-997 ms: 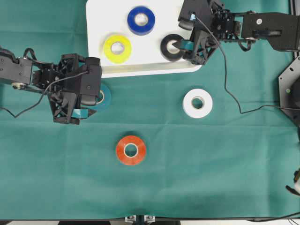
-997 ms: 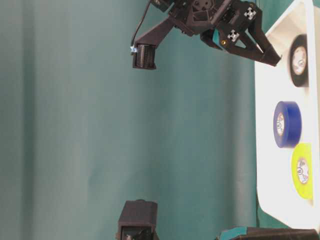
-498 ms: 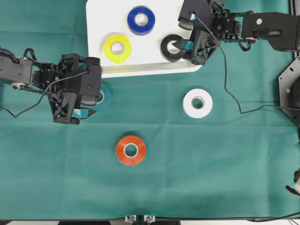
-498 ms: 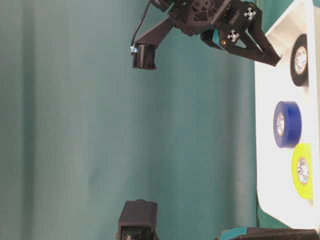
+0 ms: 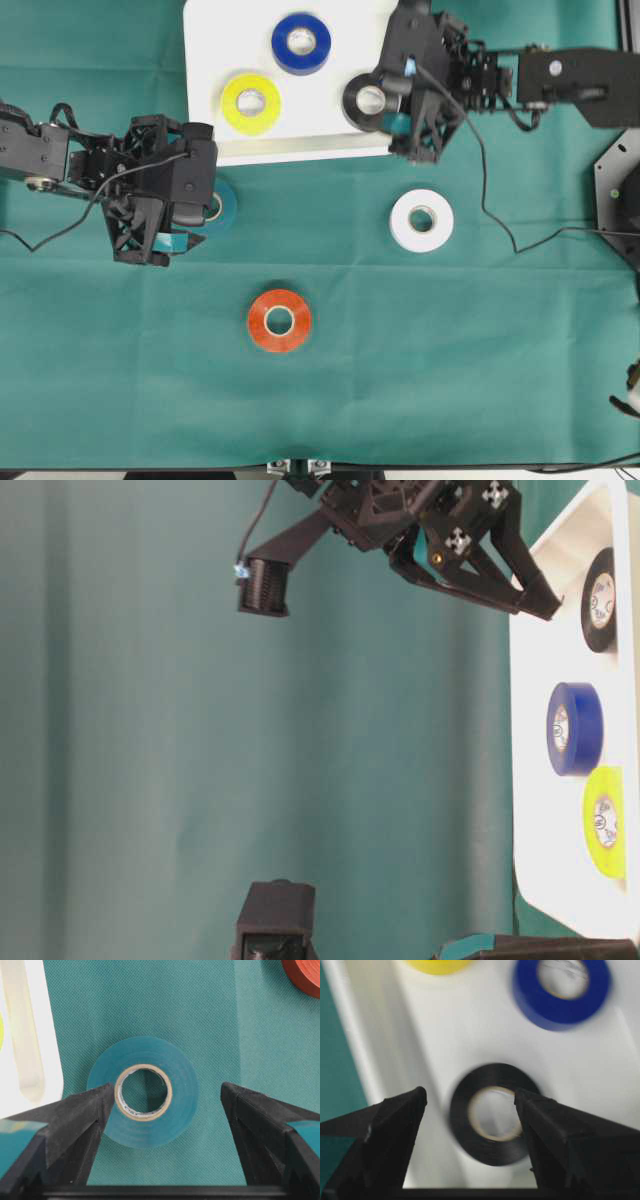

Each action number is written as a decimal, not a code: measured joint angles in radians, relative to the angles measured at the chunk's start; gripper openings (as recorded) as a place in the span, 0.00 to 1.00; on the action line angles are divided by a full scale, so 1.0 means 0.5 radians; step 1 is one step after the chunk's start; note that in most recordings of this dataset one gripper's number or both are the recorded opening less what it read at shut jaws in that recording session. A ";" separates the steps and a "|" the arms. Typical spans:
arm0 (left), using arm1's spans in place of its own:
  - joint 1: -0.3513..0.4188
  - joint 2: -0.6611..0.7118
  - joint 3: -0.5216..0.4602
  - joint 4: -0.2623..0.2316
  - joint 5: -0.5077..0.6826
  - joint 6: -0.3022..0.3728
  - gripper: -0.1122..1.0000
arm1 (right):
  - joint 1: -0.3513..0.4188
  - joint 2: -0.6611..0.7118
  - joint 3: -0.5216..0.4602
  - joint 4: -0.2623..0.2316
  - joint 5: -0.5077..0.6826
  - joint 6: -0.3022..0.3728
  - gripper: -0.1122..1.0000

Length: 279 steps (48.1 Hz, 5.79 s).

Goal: Put the tape alternately from left to right into the white case.
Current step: 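Release the black roll in the tray and withdraw the right gripper, then lower the left gripper onto the teal roll and grasp it, then carry the teal roll with the left gripper into the tray's top-left corner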

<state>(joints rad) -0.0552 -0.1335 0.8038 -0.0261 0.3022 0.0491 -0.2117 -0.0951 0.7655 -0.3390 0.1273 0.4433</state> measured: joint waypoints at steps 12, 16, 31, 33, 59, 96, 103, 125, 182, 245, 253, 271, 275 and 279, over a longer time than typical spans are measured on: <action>0.000 0.000 0.000 0.000 0.000 0.000 0.80 | 0.295 -0.015 0.000 0.000 -0.031 0.000 0.80; 0.000 0.000 0.000 0.003 0.000 -0.003 0.80 | 0.371 -0.012 0.000 0.000 -0.046 0.000 0.80; -0.003 0.000 0.000 0.000 0.000 -0.003 0.80 | 0.537 -0.015 0.000 0.000 -0.071 0.067 0.80; -0.003 0.000 0.000 0.000 0.000 -0.003 0.80 | 0.549 -0.015 0.000 0.000 -0.074 0.080 0.80; -0.012 0.000 0.003 -0.006 0.028 -0.227 0.80 | 0.568 -0.015 0.012 0.003 -0.077 0.086 0.80; 0.098 0.000 0.003 -0.009 0.181 -0.951 0.79 | 0.568 -0.006 0.009 0.000 -0.077 0.086 0.80; 0.163 0.043 0.000 -0.006 0.181 -1.003 0.79 | 0.565 -0.006 0.012 0.000 -0.077 0.086 0.80; 0.190 0.209 -0.058 -0.006 0.190 -1.003 0.79 | 0.568 -0.009 0.012 0.000 -0.077 0.086 0.80; 0.221 0.362 -0.123 0.003 0.236 -0.991 0.72 | 0.565 0.037 0.012 0.000 -0.098 0.083 0.80; 0.031 0.074 -0.138 0.009 0.383 -0.991 0.06 | 0.565 0.037 0.012 -0.003 -0.098 0.080 0.80; 0.031 0.071 -0.135 0.009 0.390 -0.991 0.06 | 0.568 0.034 0.012 0.000 -0.098 0.080 0.80; 0.141 0.037 -0.156 0.009 0.390 -0.945 0.06 | 0.565 0.037 0.012 0.000 -0.098 0.077 0.80; 0.209 0.025 -0.175 0.009 0.390 -0.884 0.06 | 0.568 0.037 0.012 -0.003 -0.098 0.077 0.80; 0.279 0.015 -0.196 0.009 0.390 -0.804 0.06 | 0.565 0.034 0.012 0.000 -0.098 0.077 0.80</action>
<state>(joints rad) 0.0844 -0.1258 0.7056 -0.0215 0.4970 -0.3528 0.0706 -0.0782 0.7716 -0.3390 0.0782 0.4817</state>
